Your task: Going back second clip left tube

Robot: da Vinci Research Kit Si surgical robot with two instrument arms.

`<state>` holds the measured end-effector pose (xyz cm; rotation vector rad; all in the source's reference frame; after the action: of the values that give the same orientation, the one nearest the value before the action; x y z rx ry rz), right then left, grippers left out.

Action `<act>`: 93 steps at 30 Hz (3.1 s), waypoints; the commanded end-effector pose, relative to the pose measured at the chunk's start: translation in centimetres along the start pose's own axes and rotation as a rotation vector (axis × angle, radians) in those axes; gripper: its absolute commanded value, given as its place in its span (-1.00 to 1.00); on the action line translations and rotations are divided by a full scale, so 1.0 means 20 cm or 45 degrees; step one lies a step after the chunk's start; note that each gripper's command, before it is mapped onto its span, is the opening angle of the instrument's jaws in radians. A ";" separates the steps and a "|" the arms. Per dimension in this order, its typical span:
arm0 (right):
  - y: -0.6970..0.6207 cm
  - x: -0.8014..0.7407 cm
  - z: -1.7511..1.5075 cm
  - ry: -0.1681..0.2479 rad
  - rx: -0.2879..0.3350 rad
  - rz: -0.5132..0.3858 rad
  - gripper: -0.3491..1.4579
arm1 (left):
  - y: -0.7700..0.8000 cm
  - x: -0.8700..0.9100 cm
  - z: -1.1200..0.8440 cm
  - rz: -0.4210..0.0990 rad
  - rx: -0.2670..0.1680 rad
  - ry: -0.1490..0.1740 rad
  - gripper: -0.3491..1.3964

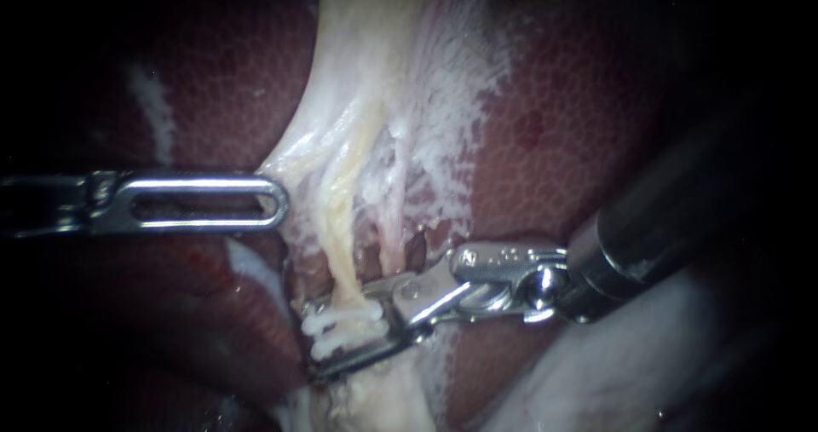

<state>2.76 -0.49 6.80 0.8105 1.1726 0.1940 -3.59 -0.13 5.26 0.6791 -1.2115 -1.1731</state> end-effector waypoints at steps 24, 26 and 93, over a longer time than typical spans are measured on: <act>-0.003 0.005 -0.008 0.005 -0.036 -0.128 0.03 | 0.000 0.000 0.000 0.001 -0.001 0.000 -1.00; -0.004 0.004 -0.011 0.007 -0.053 -0.128 0.03 | 0.000 0.000 0.000 0.001 -0.001 0.000 -1.00; -0.021 0.025 -0.110 0.070 -0.225 -0.194 0.05 | 0.012 0.018 0.034 0.024 -0.006 0.028 -1.00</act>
<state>0.93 0.50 5.82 0.5611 1.2443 0.1921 -4.19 -0.27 5.80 0.6740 -1.1964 -1.1490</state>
